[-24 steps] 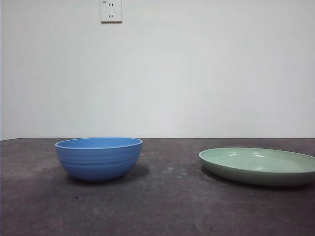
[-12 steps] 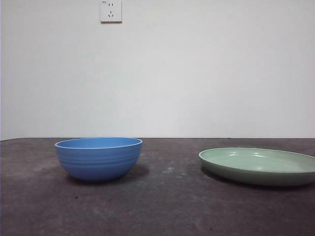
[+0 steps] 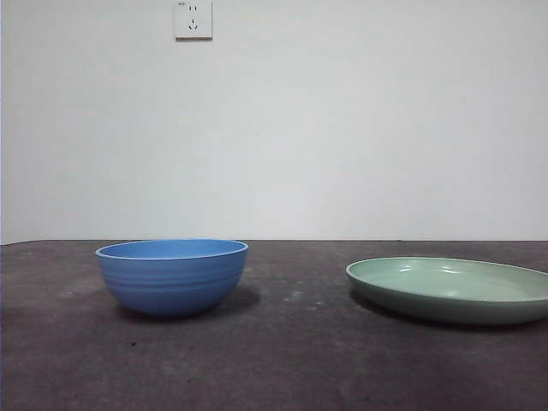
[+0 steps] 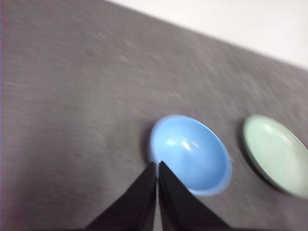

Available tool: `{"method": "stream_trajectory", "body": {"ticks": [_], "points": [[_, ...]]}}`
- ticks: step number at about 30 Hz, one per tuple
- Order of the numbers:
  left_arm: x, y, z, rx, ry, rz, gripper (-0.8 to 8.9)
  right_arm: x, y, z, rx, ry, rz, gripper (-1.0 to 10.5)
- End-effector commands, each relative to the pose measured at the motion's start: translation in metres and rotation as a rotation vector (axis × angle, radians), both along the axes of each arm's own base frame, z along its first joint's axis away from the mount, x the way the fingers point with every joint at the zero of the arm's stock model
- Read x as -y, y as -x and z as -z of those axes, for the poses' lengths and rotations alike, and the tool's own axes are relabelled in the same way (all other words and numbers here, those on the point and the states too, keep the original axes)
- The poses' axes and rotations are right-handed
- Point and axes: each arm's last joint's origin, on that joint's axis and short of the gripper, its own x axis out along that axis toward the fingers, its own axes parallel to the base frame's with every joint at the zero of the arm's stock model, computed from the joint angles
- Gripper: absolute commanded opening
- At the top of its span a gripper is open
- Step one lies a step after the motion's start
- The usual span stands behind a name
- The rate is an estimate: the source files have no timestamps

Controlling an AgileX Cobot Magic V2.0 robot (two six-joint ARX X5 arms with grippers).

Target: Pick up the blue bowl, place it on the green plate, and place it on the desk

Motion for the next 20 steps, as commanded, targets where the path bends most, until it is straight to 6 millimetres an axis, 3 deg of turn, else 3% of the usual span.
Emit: {"method": "stream_trajectory", "body": {"ticks": [1,11,20], "points": [[0.003,-0.006,-0.014,0.002,-0.065,0.129,0.1,-0.002,-0.008,-0.013,-0.034,0.077,-0.113,0.1],[0.019,-0.021,-0.037,-0.087,-0.066,0.456,0.1,-0.013,-0.024,-0.031,-0.221,0.128,-0.386,0.1],[0.027,-0.019,-0.037,-0.1,-0.064,0.529,0.11,-0.023,-0.019,-0.028,-0.279,0.148,-0.49,0.1]]}}
